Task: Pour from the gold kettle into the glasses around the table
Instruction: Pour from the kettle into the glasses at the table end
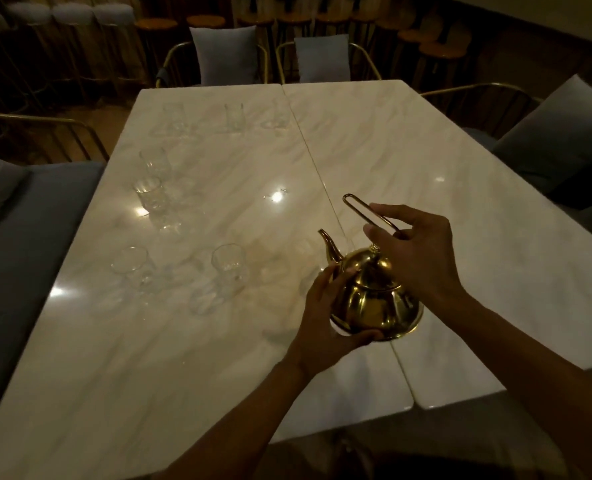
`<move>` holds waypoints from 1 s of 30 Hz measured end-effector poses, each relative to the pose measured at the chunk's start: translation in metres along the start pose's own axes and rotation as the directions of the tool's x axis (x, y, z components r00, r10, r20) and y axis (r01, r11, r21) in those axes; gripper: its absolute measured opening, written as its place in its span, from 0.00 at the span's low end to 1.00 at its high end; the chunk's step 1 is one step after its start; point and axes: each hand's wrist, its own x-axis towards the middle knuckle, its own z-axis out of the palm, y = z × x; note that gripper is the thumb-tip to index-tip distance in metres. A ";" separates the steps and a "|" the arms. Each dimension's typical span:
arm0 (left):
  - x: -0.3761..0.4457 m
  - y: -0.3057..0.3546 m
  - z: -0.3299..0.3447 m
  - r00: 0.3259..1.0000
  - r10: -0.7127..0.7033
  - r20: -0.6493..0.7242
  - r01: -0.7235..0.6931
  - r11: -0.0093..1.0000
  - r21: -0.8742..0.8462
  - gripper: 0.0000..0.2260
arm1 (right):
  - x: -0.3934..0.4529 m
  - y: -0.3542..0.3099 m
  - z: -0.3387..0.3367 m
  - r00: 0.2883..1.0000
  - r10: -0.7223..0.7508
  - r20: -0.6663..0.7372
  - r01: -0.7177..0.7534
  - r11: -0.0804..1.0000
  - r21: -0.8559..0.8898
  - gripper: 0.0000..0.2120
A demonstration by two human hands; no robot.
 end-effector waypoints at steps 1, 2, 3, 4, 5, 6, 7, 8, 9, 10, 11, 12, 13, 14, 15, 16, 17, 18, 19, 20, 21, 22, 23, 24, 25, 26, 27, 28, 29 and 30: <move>-0.003 -0.001 -0.010 1.000 0.005 -0.007 -0.005 1.000 -0.001 0.40 | -0.003 -0.006 0.008 1.000 -0.004 -0.001 0.004 1.000 -0.014 0.16; -0.007 -0.004 -0.020 1.000 0.006 -0.009 -0.006 1.000 -0.004 0.40 | -0.007 -0.012 0.017 1.000 -0.007 -0.003 0.007 1.000 -0.027 0.16; -0.011 -0.007 -0.031 1.000 0.013 -0.009 -0.013 1.000 -0.003 0.40 | -0.010 -0.018 0.026 1.000 -0.007 -0.003 0.007 0.999 -0.031 0.16; -0.015 -0.009 -0.042 1.000 0.019 -0.007 -0.019 1.000 -0.004 0.40 | -0.014 -0.024 0.035 1.000 -0.007 -0.002 0.007 0.999 -0.034 0.16; -0.019 -0.013 -0.052 1.000 0.019 -0.001 -0.019 1.000 -0.006 0.41 | -0.017 -0.030 0.045 1.000 -0.011 0.002 0.011 0.999 -0.042 0.16; -0.024 -0.020 -0.066 1.000 0.018 0.012 -0.018 1.000 -0.011 0.41 | -0.022 -0.036 0.059 1.000 -0.018 -0.001 0.017 0.998 -0.053 0.15; -0.028 -0.025 -0.076 1.000 0.013 0.020 -0.013 1.000 -0.013 0.40 | -0.025 -0.040 0.070 1.000 -0.013 -0.004 0.013 0.998 -0.057 0.15; -0.030 -0.026 -0.081 1.000 0.006 0.022 -0.006 1.000 -0.012 0.40 | -0.024 -0.042 0.075 1.000 -0.006 -0.004 0.006 0.998 -0.058 0.14; -0.034 -0.028 -0.090 0.999 -0.007 0.033 0.008 1.000 -0.017 0.40 | -0.026 -0.044 0.084 1.000 0.004 -0.005 -0.005 0.998 -0.060 0.14; -0.038 -0.031 -0.100 0.999 -0.020 0.044 0.021 1.000 -0.023 0.40 | -0.028 -0.046 0.095 1.000 0.019 -0.012 -0.020 0.998 -0.059 0.14; -0.041 -0.035 -0.109 0.998 -0.030 0.049 0.031 0.999 -0.027 0.40 | -0.031 -0.049 0.104 0.999 0.028 -0.021 -0.029 0.998 -0.055 0.13; -0.044 -0.040 -0.117 0.998 -0.041 0.053 0.042 0.999 -0.033 0.40 | -0.033 -0.053 0.114 0.999 0.033 -0.029 -0.034 0.998 -0.047 0.13; -0.047 -0.043 -0.124 0.997 -0.052 0.059 0.054 0.998 -0.039 0.41 | -0.035 -0.055 0.122 0.999 0.040 -0.034 -0.042 0.998 -0.039 0.13; -0.050 -0.046 -0.131 0.996 -0.062 0.065 0.065 0.997 -0.043 0.41 | -0.037 -0.057 0.129 0.998 0.050 -0.040 -0.051 0.998 -0.029 0.13; -0.052 -0.048 -0.136 0.995 -0.071 0.071 0.074 0.996 -0.046 0.41 | -0.038 -0.059 0.135 0.997 0.058 -0.045 -0.059 0.998 -0.021 0.13; -0.053 -0.051 -0.141 0.994 -0.079 0.076 0.083 0.995 -0.050 0.42 | -0.040 -0.060 0.141 0.997 0.064 -0.051 -0.065 0.998 -0.018 0.13; -0.054 -0.054 -0.145 0.994 -0.083 0.075 0.087 0.995 -0.054 0.42 | -0.040 -0.062 0.146 0.996 0.067 -0.054 -0.068 0.997 -0.021 0.13; -0.056 -0.056 -0.148 0.994 -0.083 0.071 0.087 0.994 -0.060 0.42 | -0.041 -0.063 0.150 0.996 0.070 -0.059 -0.072 0.997 -0.025 0.13; -0.056 -0.058 -0.152 0.995 -0.078 0.064 0.083 0.994 -0.068 0.42 | -0.042 -0.065 0.155 0.995 0.072 -0.062 -0.073 0.997 -0.027 0.13; -0.057 -0.060 -0.154 0.996 -0.072 0.056 0.076 0.994 -0.076 0.42 | -0.043 -0.066 0.159 0.996 0.071 -0.062 -0.072 0.997 -0.025 0.12; -0.058 -0.061 -0.157 0.997 -0.063 0.048 0.067 0.995 -0.080 0.42 | -0.044 -0.068 0.164 0.996 0.068 -0.058 -0.069 0.997 -0.023 0.12; -0.058 -0.062 -0.159 0.998 -0.053 0.040 0.056 0.995 -0.084 0.41 | -0.044 -0.069 0.167 0.996 0.066 -0.053 -0.067 0.997 -0.024 0.12; -0.059 -0.063 -0.161 0.998 -0.047 0.035 0.050 0.995 -0.089 0.41 | -0.044 -0.069 0.171 0.996 0.067 -0.051 -0.069 0.997 -0.027 0.12; -0.060 -0.062 -0.162 0.998 -0.048 0.029 0.050 0.994 -0.094 0.40 | -0.043 -0.070 0.173 0.996 0.071 -0.051 -0.073 0.997 -0.031 0.11; -0.060 -0.061 -0.162 0.998 -0.051 0.025 0.053 0.994 -0.098 0.40 | -0.043 -0.070 0.175 0.996 0.076 -0.051 -0.077 0.996 -0.032 0.11; -0.060 -0.061 -0.163 0.998 -0.055 0.022 0.057 0.993 -0.100 0.39 | -0.042 -0.070 0.177 0.996 0.079 -0.048 -0.081 0.996 -0.035 0.11; -0.060 -0.060 -0.163 0.998 -0.059 0.019 0.061 0.993 -0.099 0.39 | -0.041 -0.070 0.178 0.996 0.080 -0.043 -0.082 0.996 -0.040 0.12; -0.060 -0.061 -0.163 0.998 -0.064 0.015 0.065 0.993 -0.100 0.39 | -0.040 -0.070 0.179 0.996 0.082 -0.037 -0.083 0.996 -0.044 0.12; -0.059 -0.061 -0.163 0.998 -0.068 0.010 0.069 0.992 -0.104 0.39 | -0.038 -0.071 0.180 0.996 0.083 -0.030 -0.084 0.996 -0.044 0.12; -0.059 -0.062 -0.162 0.997 -0.073 0.003 0.073 0.992 -0.107 0.39 | -0.037 -0.071 0.180 0.996 0.083 -0.021 -0.084 0.996 -0.044 0.12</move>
